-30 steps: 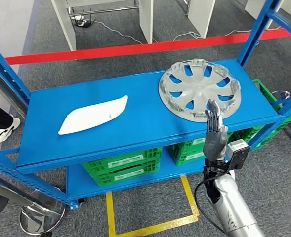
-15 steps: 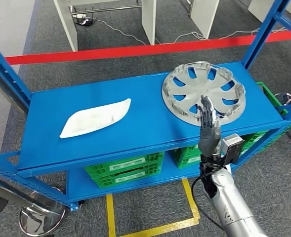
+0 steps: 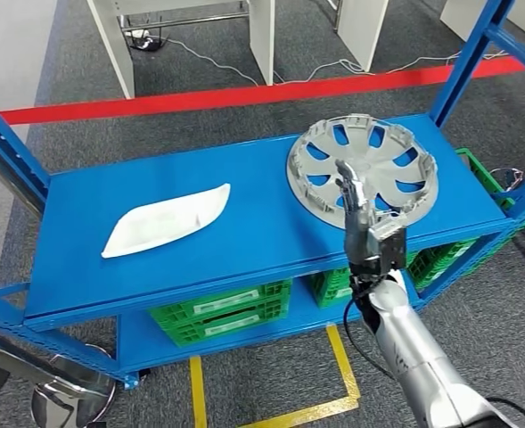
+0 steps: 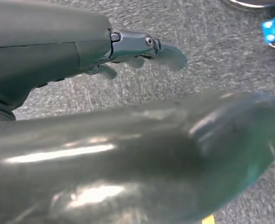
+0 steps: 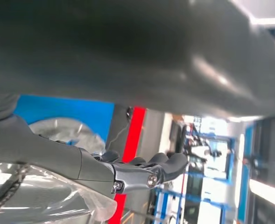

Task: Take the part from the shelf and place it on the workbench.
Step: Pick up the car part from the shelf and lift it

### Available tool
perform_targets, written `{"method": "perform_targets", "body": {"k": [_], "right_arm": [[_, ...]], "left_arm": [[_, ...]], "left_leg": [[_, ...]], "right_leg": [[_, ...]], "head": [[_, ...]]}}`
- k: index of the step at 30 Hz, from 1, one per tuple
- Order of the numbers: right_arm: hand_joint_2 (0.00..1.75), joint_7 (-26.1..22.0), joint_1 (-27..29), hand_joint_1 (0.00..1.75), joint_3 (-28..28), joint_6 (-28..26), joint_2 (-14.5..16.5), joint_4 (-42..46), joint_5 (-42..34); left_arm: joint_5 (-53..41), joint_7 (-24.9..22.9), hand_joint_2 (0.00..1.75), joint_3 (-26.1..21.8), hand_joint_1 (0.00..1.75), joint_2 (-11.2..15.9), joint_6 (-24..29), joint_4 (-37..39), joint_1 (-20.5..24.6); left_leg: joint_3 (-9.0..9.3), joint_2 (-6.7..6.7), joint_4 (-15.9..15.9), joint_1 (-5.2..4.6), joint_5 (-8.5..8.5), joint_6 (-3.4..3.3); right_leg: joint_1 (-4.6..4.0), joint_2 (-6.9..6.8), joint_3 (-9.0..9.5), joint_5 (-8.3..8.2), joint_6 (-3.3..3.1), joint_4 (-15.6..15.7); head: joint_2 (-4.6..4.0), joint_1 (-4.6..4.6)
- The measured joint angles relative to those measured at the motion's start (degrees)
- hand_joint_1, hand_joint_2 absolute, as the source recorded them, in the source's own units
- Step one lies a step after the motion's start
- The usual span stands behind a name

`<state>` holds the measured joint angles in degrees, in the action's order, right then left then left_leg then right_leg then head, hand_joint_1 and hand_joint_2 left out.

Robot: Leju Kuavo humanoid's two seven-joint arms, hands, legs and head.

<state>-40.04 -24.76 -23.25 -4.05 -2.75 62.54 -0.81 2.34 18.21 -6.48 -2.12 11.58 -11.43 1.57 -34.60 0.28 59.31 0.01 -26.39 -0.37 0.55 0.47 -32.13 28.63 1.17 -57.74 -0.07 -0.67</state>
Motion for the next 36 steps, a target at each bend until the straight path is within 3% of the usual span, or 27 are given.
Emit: {"method": "perform_targets", "body": {"k": [3,4,7,8,9,11,13,14,18,20,22,23,24,25,27,28,29,32,36], "right_arm": [[0.00,0.0,-2.2,0.00,-1.5,0.0,0.0,-2.9,0.7],[0.00,0.0,-3.0,0.00,-1.9,0.0,0.0,-3.9,0.9],[0.00,0.0,-5.6,0.00,-3.7,0.0,0.0,-7.8,1.6],[0.00,0.0,-6.1,0.00,-4.2,-0.1,0.0,-9.2,1.8],[0.00,0.0,-6.6,0.00,-4.7,-0.1,0.0,-10.3,1.9],[0.00,0.0,-7.4,0.00,-5.3,-0.2,0.0,-11.9,2.0],[0.00,0.0,-8.3,0.00,-5.7,-0.3,0.0,-13.0,2.0],[0.00,0.0,-8.6,0.00,-5.9,-0.3,0.0,-13.4,2.1],[0.00,-0.1,-9.9,0.00,-7.1,-0.5,0.3,-15.6,2.7],[0.00,-0.1,-11.6,0.00,-7.9,-0.8,0.9,-17.9,3.3],[0.00,-0.1,-13.3,0.00,-8.8,-1.3,1.8,-20.9,4.2],[0.00,0.0,-14.0,0.00,-9.3,-1.8,2.3,-22.4,4.7],[0.00,0.1,-14.6,0.00,-9.8,-2.5,2.8,-23.9,5.2],[0.44,0.4,-15.1,0.00,-10.2,-3.3,3.2,-25.3,5.7],[1.31,1.5,-16.4,0.00,-10.9,-4.9,4.0,-27.6,6.7],[1.75,2.4,-17.1,0.00,-11.3,-5.5,4.4,-28.7,7.3],[1.75,3.7,-18.0,0.00,-11.8,-6.0,4.7,-29.9,7.9],[1.75,7.1,-19.9,0.00,-12.9,-7.8,5.7,-33.2,9.0],[1.75,8.6,-21.9,0.00,-13.4,-11.0,6.4,-35.5,9.6]], "left_arm": [[0.0,0.0,0.00,0.4,0.00,0.0,0.0,0.0,0.0],[-0.1,0.0,0.00,0.5,0.00,0.0,-0.1,0.0,0.0],[-0.1,0.0,0.00,0.8,0.00,0.2,-0.2,0.0,0.2],[-0.2,0.0,0.00,0.9,0.00,0.2,-0.3,0.0,0.3],[-0.2,0.0,0.00,1.0,0.00,0.2,-0.3,0.0,0.3],[-0.2,0.0,0.00,1.0,0.00,0.2,-0.4,0.0,0.3],[-0.2,0.0,0.00,1.0,0.00,0.2,-0.4,0.0,0.3],[-0.2,-0.1,0.00,1.0,0.00,0.2,-0.4,0.0,0.3],[-0.5,-0.3,0.00,1.2,0.00,0.4,-0.5,0.0,0.4],[-0.6,-0.5,0.00,1.3,0.00,0.4,-0.7,0.0,0.4],[-0.5,-0.6,0.00,1.4,0.00,0.4,-0.8,0.0,0.6],[-0.5,-0.7,0.00,1.4,0.00,0.4,-0.8,0.0,0.6],[-0.3,-0.7,0.00,1.4,0.00,0.4,-0.8,0.0,0.7],[-0.2,-0.7,0.00,1.4,0.00,0.4,-0.9,0.0,0.7],[0.1,-0.6,0.00,1.4,0.00,0.4,-1.0,0.0,0.8],[0.3,-0.6,0.00,1.4,0.00,0.4,-1.0,0.0,0.8],[0.5,-0.6,0.00,1.4,0.00,0.3,-1.0,0.0,0.9],[1.4,-0.2,0.00,1.4,0.00,0.1,-1.2,0.0,1.1],[2.2,0.3,0.00,1.4,0.00,-0.3,-1.3,0.0,1.0]], "left_leg": [[0.31,0.04,-0.8,0.24,0.07,-0.78],[0.45,0.02,-1.0,0.38,0.12,-1.08],[0.58,-0.04,-1.1,0.38,-0.06,-1.63],[0.67,0.00,-1.1,0.36,-0.14,-1.69],[0.81,0.09,-1.0,0.35,-0.23,-1.70],[1.29,0.27,-1.0,0.35,-0.58,-1.53],[1.51,0.35,-0.8,0.19,-0.93,-1.12],[1.42,0.37,-0.7,0.11,-0.99,-0.88],[1.04,0.32,0.0,0.09,-1.72,0.04],[-1.02,0.23,4.6,0.25,-4.36,0.66],[-4.82,0.17,12.3,0.43,-7.42,1.13],[-6.21,0.16,14.9,0.47,-7.84,1.25],[-6.70,0.15,15.4,0.47,-7.09,1.29],[-6.21,0.15,13.7,0.47,-5.28,1.24],[-3.27,0.15,6.6,0.42,-0.65,0.88],[-1.95,0.15,3.4,0.34,0.75,0.64],[-1.07,0.15,1.3,0.25,1.24,0.37],[-0.58,0.16,-0.3,0.30,0.57,-0.35],[-0.14,0.10,-0.9,0.68,0.58,-1.05]], "right_leg": [[0.09,-0.10,-0.59,0.85,0.93,-0.8],[0.10,-0.13,-1.64,2.01,1.17,-2.8],[0.16,-0.18,-7.51,6.47,1.59,-14.0],[0.16,-0.19,-8.88,6.70,1.65,-16.3],[0.15,-0.19,-9.17,5.73,1.62,-16.3],[0.13,-0.21,-6.65,1.22,1.31,-10.0],[-0.04,-0.26,-3.16,-1.70,0.85,-3.0],[-0.15,-0.27,-2.22,-1.94,0.61,-1.1],[0.00,-0.27,-1.51,-1.43,-0.41,0.1],[0.26,-0.29,-1.18,-1.43,-1.04,0.4],[0.23,-0.24,-0.99,-1.25,-1.40,0.4],[0.20,-0.23,-0.82,-1.13,-1.44,0.4],[0.19,-0.23,-0.59,-0.98,-1.44,0.3],[0.18,-0.22,-0.30,-0.79,-1.38,0.3],[0.13,-0.22,0.31,-0.33,-1.12,0.3],[0.02,-0.17,0.43,-0.13,-0.91,0.2],[-0.08,-0.12,0.37,-0.02,-0.69,0.1],[-0.22,-0.12,-0.11,0.16,0.14,0.1],[-0.17,-0.25,-2.52,2.99,1.00,-4.3]], "head": [[0.01,-0.11],[0.01,-0.21],[0.00,-0.29],[-0.01,-0.27],[-0.01,-0.31],[-0.01,-0.33],[-0.01,-0.31],[0.00,-0.28],[0.00,-0.28],[0.01,-0.12],[0.01,-0.02],[0.00,-0.03],[0.00,-0.03],[0.00,-0.02],[0.00,-0.04],[0.00,-0.05],[-0.01,-0.07],[-0.01,-0.12],[0.00,-0.48]]}}
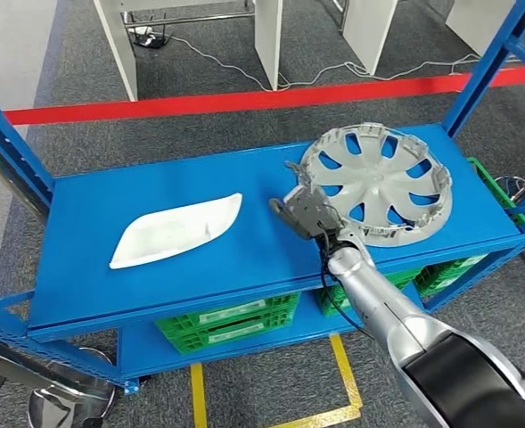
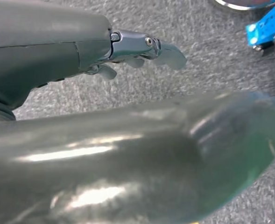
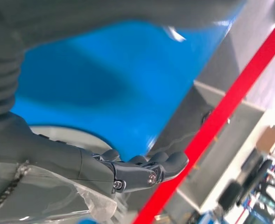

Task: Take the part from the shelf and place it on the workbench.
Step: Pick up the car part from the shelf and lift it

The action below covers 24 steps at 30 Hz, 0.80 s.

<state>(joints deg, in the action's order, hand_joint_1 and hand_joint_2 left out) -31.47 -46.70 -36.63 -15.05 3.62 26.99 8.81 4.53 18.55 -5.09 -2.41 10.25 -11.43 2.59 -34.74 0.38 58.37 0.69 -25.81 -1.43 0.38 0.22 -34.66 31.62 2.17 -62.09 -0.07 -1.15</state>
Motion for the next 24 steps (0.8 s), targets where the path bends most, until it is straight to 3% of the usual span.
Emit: {"method": "perform_targets", "body": {"k": [2,4,5,7,9,12,14,15,18,19,20,22,24], "right_arm": [[1.75,0.5,-1.0,0.00,-0.2,-1.8,0.2,-1.0,0.3],[1.75,1.3,-1.9,0.00,-0.4,-3.8,0.4,-2.1,0.9],[1.75,1.7,-2.2,0.00,-0.5,-4.6,0.4,-2.4,1.4],[1.75,3.0,-3.2,0.00,-0.9,-6.6,0.4,-3.1,3.0],[1.75,5.1,-4.6,0.00,-1.5,-9.9,0.4,-3.8,5.6],[1.75,7.8,-5.9,0.00,-2.4,-14.3,0.3,-4.5,9.0],[1.75,9.0,-6.3,0.00,-2.8,-16.7,0.3,-4.9,10.4],[1.75,9.3,-6.5,0.00,-2.9,-17.8,0.3,-5.1,10.9],[1.75,10.4,-6.8,0.00,-3.1,-20.2,0.1,-5.8,12.0],[1.75,11.0,-6.8,0.00,-3.2,-20.5,0.0,-6.1,12.5],[1.75,11.7,-6.8,0.00,-3.3,-20.7,-0.1,-6.4,13.0],[1.75,12.9,-7.0,0.00,-3.4,-20.8,-0.5,-6.8,13.8],[1.75,13.4,-7.4,0.00,-3.4,-20.8,-0.7,-7.1,14.2]], "left_arm": [[0.4,0.2,0.00,0.0,0.00,-0.1,0.0,0.0,0.0],[0.8,0.4,0.00,-0.1,0.00,-0.4,-0.1,0.0,-0.1],[0.9,0.5,0.00,-0.1,0.00,-0.5,-0.2,0.0,-0.2],[1.3,0.7,0.00,-0.1,0.00,-0.8,-0.4,0.0,-0.4],[1.6,0.9,0.00,-0.2,0.00,-1.0,-0.5,0.0,-0.5],[2.1,0.9,0.00,-0.2,0.00,-1.2,-0.5,0.0,-0.7],[2.3,1.0,0.00,-0.3,0.00,-1.2,-0.5,0.0,-0.9],[2.4,1.0,0.00,-0.4,0.00,-1.2,-0.5,0.0,-0.9],[2.5,1.0,0.00,-0.5,0.00,-1.3,-0.4,0.0,-1.1],[2.5,1.0,0.00,-0.5,0.00,-1.3,-0.4,0.0,-1.2],[2.6,1.0,0.00,-0.6,0.00,-1.3,-0.4,0.0,-1.3],[2.6,1.0,0.00,-0.6,0.00,-1.3,-0.4,0.0,-1.4],[2.7,1.0,0.00,-0.6,0.00,-1.3,-0.4,0.1,-1.3]], "left_leg": [[0.05,-0.05,0.0,-0.03,-0.13,-0.26],[0.31,0.01,0.0,-0.05,-0.34,-0.46],[0.56,0.10,0.1,-0.05,-0.49,-0.47],[1.16,0.28,0.1,-0.06,-0.92,-0.25],[1.37,0.35,0.3,-0.29,-1.26,0.22],[1.20,0.24,0.4,-0.44,-1.36,0.88],[0.76,0.12,1.7,-0.38,-2.54,1.40],[-0.21,0.08,3.9,-0.31,-3.90,1.71],[-5.36,0.01,14.6,-0.03,-8.20,2.32],[-6.36,0.01,16.3,-0.01,-8.15,2.37],[-6.40,0.00,15.8,-0.01,-6.99,2.35],[-3.77,0.00,9.0,-0.02,-2.43,2.00],[-0.97,0.00,2.7,-0.19,0.20,1.51]], "right_leg": [[0.08,0.00,-3.83,2.63,0.29,-7.3],[0.17,-0.01,-7.24,3.31,0.52,-12.8],[0.20,-0.02,-7.11,1.68,0.48,-11.7],[0.21,-0.07,-4.21,-3.15,0.16,-4.3],[0.07,-0.08,-1.12,-5.53,-0.31,2.1],[-0.03,0.12,0.02,-5.17,-1.02,4.0],[0.23,0.16,0.32,-5.22,-1.58,4.4],[0.40,0.13,0.51,-5.23,-1.85,4.5],[0.38,0.10,0.73,-5.04,-2.27,4.5],[0.36,0.13,0.80,-4.97,-2.30,4.5],[0.36,0.19,0.91,-4.87,-2.28,4.5],[0.36,0.32,1.32,-4.57,-2.07,4.4],[0.15,0.42,1.54,-4.32,-1.67,4.4]], "head": [[0.00,-0.03],[0.00,-0.03],[0.00,-0.04],[0.00,-0.05],[-0.01,-0.02],[-0.01,0.05],[-0.02,0.17],[-0.01,0.32],[0.00,0.54],[0.00,0.54],[0.00,0.55],[0.00,0.55],[-0.01,0.55]]}}
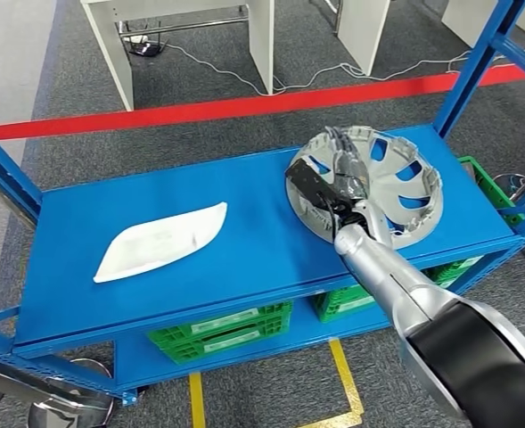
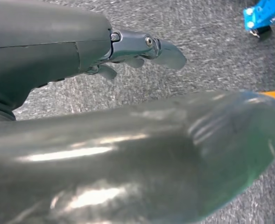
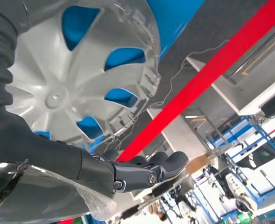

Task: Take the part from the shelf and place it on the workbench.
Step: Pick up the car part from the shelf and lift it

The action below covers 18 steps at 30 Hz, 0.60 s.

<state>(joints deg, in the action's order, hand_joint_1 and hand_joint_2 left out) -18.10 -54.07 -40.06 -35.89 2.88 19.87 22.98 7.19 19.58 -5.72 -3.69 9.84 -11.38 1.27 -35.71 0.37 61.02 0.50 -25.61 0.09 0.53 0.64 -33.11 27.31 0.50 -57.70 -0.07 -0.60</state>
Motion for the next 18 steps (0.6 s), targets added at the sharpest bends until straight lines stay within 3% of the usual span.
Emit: {"method": "perform_targets", "body": {"k": [3,5,7,9,10,11,13,15,16,18], "right_arm": [[1.75,0.2,-0.2,0.00,-0.1,0.0,-0.4,-0.4,0.1],[1.75,0.3,-0.4,0.00,-0.1,0.0,-0.6,-0.6,0.2],[1.75,0.7,-0.7,0.00,-0.2,0.1,-0.9,-0.8,0.2],[1.75,1.3,-0.6,0.00,-0.4,1.1,-1.1,-1.1,0.3],[1.75,1.6,-0.4,0.00,-0.4,2.1,-1.3,-1.3,0.3],[1.75,1.6,-0.2,0.00,-0.5,3.3,-1.6,-1.4,0.1],[1.75,0.7,0.3,0.00,-0.4,6.5,-2.1,-1.6,-0.8],[1.75,-0.7,0.7,0.00,-0.2,9.3,-2.6,-1.6,-1.8],[1.75,-1.1,0.9,0.00,-0.1,10.5,-2.8,-1.6,-1.9],[1.75,-1.3,1.8,0.00,0.0,12.5,-3.0,-1.6,-2.0]], "left_arm": [[0.0,0.0,0.00,0.0,0.00,0.0,0.0,0.0,0.1],[0.0,0.0,0.00,-0.1,0.00,-0.1,0.0,0.0,0.0],[0.0,0.0,0.00,-0.1,0.00,-0.1,0.0,0.1,0.1],[0.0,0.0,0.00,-0.2,0.00,-0.1,0.1,0.1,0.1],[0.0,0.0,0.00,-0.2,0.00,-0.2,0.1,0.1,0.1],[0.1,0.0,0.00,-0.2,0.00,-0.2,0.1,0.1,0.1],[0.2,0.0,0.00,-0.2,0.00,-0.3,0.1,0.1,0.0],[0.5,0.0,0.00,-0.2,0.00,-0.4,0.3,0.1,0.0],[0.6,0.0,0.00,-0.3,0.00,-0.4,0.4,0.1,0.0],[0.7,0.0,0.00,-0.4,0.00,-0.4,0.5,0.1,-0.1]], "left_leg": [[0.92,0.09,-2.0,-0.14,-0.42,-0.63],[1.13,0.07,-2.5,0.04,-0.29,-1.12],[1.32,-0.03,-2.9,0.18,-0.17,-1.60],[1.32,-0.06,-2.8,0.14,-0.21,-1.81],[1.37,-0.05,-2.8,0.12,-0.24,-1.85],[1.44,0.00,-2.8,0.12,-0.29,-1.88],[1.70,0.14,-2.7,0.11,-0.49,-1.79],[1.67,0.21,-2.5,-0.11,-0.76,-1.40],[1.55,0.21,-2.4,-0.22,-0.80,-1.14],[1.33,0.21,-2.2,-0.31,-0.76,-0.74]], "right_leg": [[-0.14,0.04,-0.16,0.02,0.79,0.1],[-0.04,-0.04,-0.81,0.94,1.37,-0.9],[0.06,-0.14,-3.33,3.67,1.73,-5.8],[0.09,-0.18,-7.12,6.42,1.95,-13.3],[0.09,-0.18,-8.39,6.65,2.02,-15.5],[0.09,-0.19,-8.73,5.84,2.04,-15.7],[0.10,-0.23,-6.28,1.72,1.84,-9.7],[0.01,-0.26,-2.83,-0.95,1.50,-2.7],[-0.04,-0.23,-1.93,-1.26,1.34,-0.9],[-0.11,-0.16,-1.62,-0.94,0.99,-0.3]], "head": [[0.00,-0.07],[0.00,-0.21],[-0.01,-0.40],[0.00,-0.47],[0.00,-0.46],[0.01,-0.49],[0.00,-0.51],[0.00,-0.49],[0.00,-0.43],[-0.01,-0.39]]}}
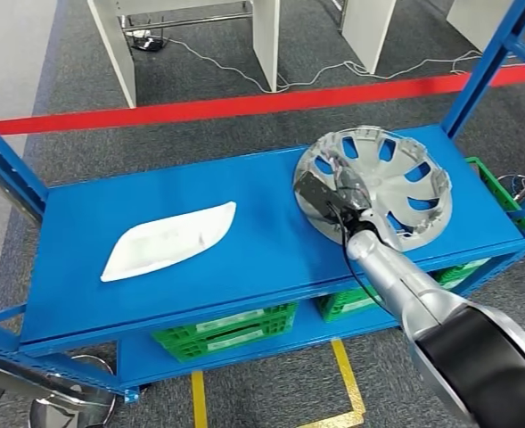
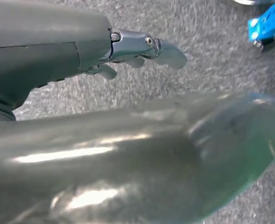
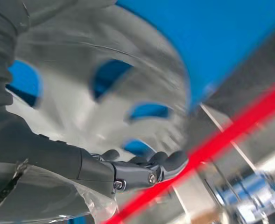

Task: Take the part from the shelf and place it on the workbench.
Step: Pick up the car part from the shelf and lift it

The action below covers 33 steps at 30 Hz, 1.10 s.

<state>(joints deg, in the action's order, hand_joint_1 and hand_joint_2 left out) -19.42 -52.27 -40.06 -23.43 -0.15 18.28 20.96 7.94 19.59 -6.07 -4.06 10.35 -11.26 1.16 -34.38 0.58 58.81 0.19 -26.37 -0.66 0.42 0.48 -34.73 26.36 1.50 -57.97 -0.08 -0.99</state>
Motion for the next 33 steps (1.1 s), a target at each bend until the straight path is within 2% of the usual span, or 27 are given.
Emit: {"method": "perform_targets", "body": {"k": [2,3,6,7,8,9,11,12,13,14,17,18,19,21,22,23,24,26,27,28,29,31,33], "right_arm": [[1.75,-0.2,0.9,0.00,0.2,1.7,-0.4,0.0,-0.4],[1.75,-0.4,1.1,0.00,0.2,2.3,-0.5,0.0,-0.7],[1.75,-1.0,2.0,0.00,0.5,3.5,-0.8,0.1,-1.4],[1.75,-1.0,2.3,0.00,0.6,3.6,-0.8,0.1,-1.4],[1.75,-0.8,2.6,0.00,0.6,3.6,-0.9,0.1,-1.1],[1.75,-0.4,2.8,0.00,0.6,3.5,-0.9,0.1,-0.6],[1.75,1.0,2.8,0.00,0.4,2.9,-1.0,0.1,1.0],[1.75,1.8,2.8,0.00,0.1,2.3,-1.1,0.2,1.9],[1.75,2.5,2.8,0.00,-0.1,1.7,-1.2,0.2,2.8],[1.75,3.2,2.8,0.00,-0.4,1.2,-1.4,0.2,3.6],[1.75,4.8,2.8,0.00,-1.3,-0.2,-1.8,0.2,5.6],[1.75,5.5,2.8,0.00,-1.6,-1.0,-1.9,0.2,6.5],[1.75,6.4,2.8,0.00,-2.1,-2.0,-2.0,0.2,7.7],[1.75,8.2,2.9,0.00,-3.2,-3.7,-2.1,0.2,10.0],[1.75,9.2,3.0,0.00,-3.8,-4.3,-2.2,0.2,11.1],[1.75,10.0,3.2,0.00,-4.4,-4.7,-2.3,0.2,12.1],[1.75,10.8,3.3,0.00,-5.0,-4.8,-2.3,0.2,12.9],[1.75,11.9,3.2,0.00,-6.2,-4.5,-2.4,0.2,14.1],[1.75,12.2,3.1,0.00,-6.6,-4.0,-2.4,0.2,14.4],[1.75,12.4,2.9,0.00,-7.0,-3.4,-2.4,0.2,14.6],[1.75,12.5,2.7,0.00,-7.3,-2.7,-2.4,0.2,14.6],[1.75,12.5,2.4,0.00,-7.7,-1.8,-2.4,0.4,14.7],[1.75,12.6,2.3,0.00,-8.0,-1.4,-2.4,0.5,14.7]], "left_arm": [[0.2,0.0,0.00,0.0,0.00,0.0,0.0,0.0,-0.2],[0.2,0.0,0.00,0.0,0.00,0.0,0.0,0.0,-0.2],[0.4,0.0,0.00,0.0,0.00,-0.1,-0.2,0.0,-0.3],[0.4,0.0,0.00,0.0,0.00,-0.1,-0.3,0.1,-0.3],[0.4,0.0,0.00,0.0,0.00,-0.1,-0.3,0.1,-0.3],[0.4,0.0,0.00,0.0,0.00,-0.1,-0.3,0.1,-0.4],[0.4,0.0,0.00,-0.1,0.00,-0.1,-0.4,0.1,-0.4],[0.4,0.0,0.00,-0.1,0.00,-0.1,-0.5,0.1,-0.4],[0.5,0.0,0.00,-0.1,0.00,-0.1,-0.6,0.1,-0.4],[0.5,0.0,0.00,-0.1,0.00,-0.1,-0.6,0.1,-0.3],[0.5,0.0,0.00,-0.1,0.00,-0.2,-0.6,0.1,-0.4],[0.5,0.0,0.00,-0.1,0.00,-0.2,-0.6,0.1,-0.4],[0.5,0.0,0.00,-0.1,0.00,-0.2,-0.6,0.1,-0.3],[0.6,0.0,0.00,-0.1,0.00,-0.2,-0.6,0.1,-0.2],[0.6,0.0,0.00,-0.1,0.00,-0.2,-0.6,0.1,-0.2],[0.7,0.0,0.00,-0.1,0.00,-0.2,-0.6,0.1,-0.3],[0.7,0.0,0.00,-0.1,0.00,-0.2,-0.6,0.1,-0.3],[0.8,0.0,0.00,-0.1,0.00,-0.3,-0.6,0.1,-0.3],[0.9,0.0,0.00,-0.1,0.00,-0.3,-0.6,0.1,-0.3],[1.0,0.0,0.00,-0.1,0.00,-0.3,-0.6,0.1,-0.2],[1.0,0.0,0.00,-0.2,0.00,-0.3,-0.6,0.1,-0.2],[1.0,0.1,0.00,-0.3,0.00,-0.3,-0.6,0.1,-0.2],[1.0,0.1,0.00,-0.5,0.00,-0.2,-0.6,0.1,-0.2]], "left_leg": [[-0.31,-0.06,0.8,0.06,-0.84,0.49],[-1.01,-0.11,2.6,0.12,-2.04,0.79],[-5.55,-0.24,13.0,0.32,-7.09,1.40],[-6.78,-0.24,15.7,0.35,-7.81,1.46],[-7.17,-0.25,16.4,0.35,-7.42,1.43],[-6.57,-0.25,14.9,0.35,-5.98,1.33],[-3.26,-0.24,7.6,0.32,-1.74,0.89],[-1.68,-0.23,4.1,0.25,-0.36,0.66],[-0.68,-0.22,1.7,0.18,0.24,0.44],[-0.34,-0.19,0.7,0.08,0.16,0.27],[-0.19,-0.19,-0.1,0.15,0.20,-0.42],[-0.06,-0.22,-0.3,0.26,0.34,-0.73],[0.05,-0.26,-0.5,0.35,0.43,-1.01],[0.05,-0.27,-0.5,0.31,0.41,-1.28],[0.07,-0.27,-0.5,0.28,0.38,-1.33],[0.10,-0.25,-0.5,0.27,0.36,-1.35],[0.16,-0.24,-0.5,0.26,0.33,-1.36],[0.30,-0.21,-0.4,0.25,0.21,-1.24],[0.28,-0.20,-0.3,0.13,0.11,-1.09],[0.19,-0.18,-0.2,0.01,0.08,-0.87],[0.08,-0.18,-0.1,-0.10,0.10,-0.62],[-0.01,-0.19,0.0,-0.16,0.09,-0.13],[-0.41,-0.23,1.5,-0.11,-1.17,0.43]], "right_leg": [[0.19,-0.07,0.11,-0.07,-0.52,0.1],[0.33,-0.12,0.20,-0.12,-0.83,0.2],[0.38,-0.14,0.33,-0.07,-1.32,0.3],[0.37,-0.13,0.39,-0.04,-1.35,0.3],[0.35,-0.12,0.46,0.00,-1.36,0.3],[0.35,-0.08,0.58,0.04,-1.32,0.3],[0.33,-0.01,0.88,0.22,-1.11,0.3],[0.21,0.02,0.92,0.31,-0.92,0.2],[0.12,0.03,0.82,0.35,-0.68,0.1],[0.04,0.04,0.66,0.33,-0.44,0.1],[0.11,-0.01,0.15,0.69,0.42,-0.2],[0.15,-0.04,-0.45,1.58,0.69,-1.4],[0.19,-0.07,-1.66,3.08,0.91,-3.9],[0.22,-0.10,-5.34,6.73,1.21,-11.9],[0.23,-0.10,-6.94,7.79,1.31,-15.3],[0.23,-0.10,-7.65,7.74,1.35,-16.7],[0.23,-0.11,-7.21,6.57,1.31,-15.7],[0.23,-0.13,-3.66,2.59,1.01,-8.3],[0.19,-0.13,-1.59,1.23,0.83,-4.5],[0.15,-0.13,-0.04,0.53,0.62,-1.7],[0.09,-0.08,0.75,0.51,0.43,-0.3],[0.10,-0.04,1.19,0.75,0.01,0.2],[0.34,-0.19,1.50,0.64,-0.60,0.5]], "head": [[0.01,0.03],[0.00,0.13],[0.01,0.29],[0.01,0.27],[0.01,0.29],[0.01,0.30],[0.01,0.29],[0.01,0.26],[0.01,0.25],[0.01,0.22],[0.01,0.16],[0.00,0.10],[0.00,0.03],[0.00,-0.07],[0.01,-0.07],[0.00,-0.08],[0.00,-0.09],[0.00,-0.10],[0.01,-0.07],[0.01,-0.04],[0.01,-0.01],[0.00,0.02],[0.00,0.15]]}}
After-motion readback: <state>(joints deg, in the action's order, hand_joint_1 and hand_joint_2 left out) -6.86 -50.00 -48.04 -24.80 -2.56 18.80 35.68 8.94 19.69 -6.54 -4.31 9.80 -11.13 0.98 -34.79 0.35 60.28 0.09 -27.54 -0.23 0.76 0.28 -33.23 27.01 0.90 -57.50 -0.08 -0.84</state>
